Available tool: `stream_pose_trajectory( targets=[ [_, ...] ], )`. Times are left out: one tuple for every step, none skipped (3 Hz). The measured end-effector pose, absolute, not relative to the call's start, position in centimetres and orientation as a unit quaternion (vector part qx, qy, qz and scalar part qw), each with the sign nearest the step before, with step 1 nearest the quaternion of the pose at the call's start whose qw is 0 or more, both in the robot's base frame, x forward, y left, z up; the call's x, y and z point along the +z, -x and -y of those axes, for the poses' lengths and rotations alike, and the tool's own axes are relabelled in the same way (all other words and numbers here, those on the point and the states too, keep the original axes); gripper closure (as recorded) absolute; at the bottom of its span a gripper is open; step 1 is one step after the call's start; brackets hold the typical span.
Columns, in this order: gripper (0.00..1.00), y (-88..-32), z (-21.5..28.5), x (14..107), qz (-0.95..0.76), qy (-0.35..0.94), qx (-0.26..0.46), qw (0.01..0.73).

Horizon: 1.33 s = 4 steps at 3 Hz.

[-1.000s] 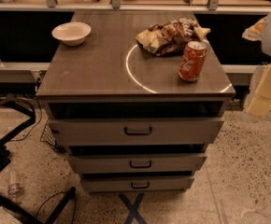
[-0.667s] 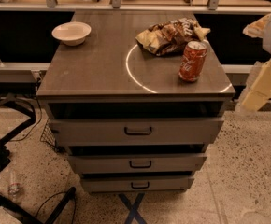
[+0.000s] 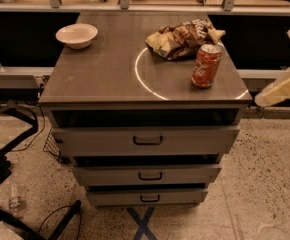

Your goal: Place coke can into paper bowl

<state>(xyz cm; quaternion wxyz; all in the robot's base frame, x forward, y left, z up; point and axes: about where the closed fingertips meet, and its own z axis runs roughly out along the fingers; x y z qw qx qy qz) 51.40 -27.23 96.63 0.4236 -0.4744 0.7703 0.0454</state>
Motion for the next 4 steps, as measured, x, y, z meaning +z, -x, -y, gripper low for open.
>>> stream_pose_trajectory(
  targets=[
    [0.0, -56.6, 28.0, 97.6, -0.721, 0.398, 0.106, 0.557],
    [0.0, -58.9, 26.8, 98.0, -0.687, 0.376, 0.152, 0.602],
    [0.0, -59.0, 26.4, 97.8, -0.686, 0.377, 0.158, 0.602],
    [0.0, -57.7, 25.6, 97.6, -0.692, 0.382, 0.162, 0.591]
  ],
)
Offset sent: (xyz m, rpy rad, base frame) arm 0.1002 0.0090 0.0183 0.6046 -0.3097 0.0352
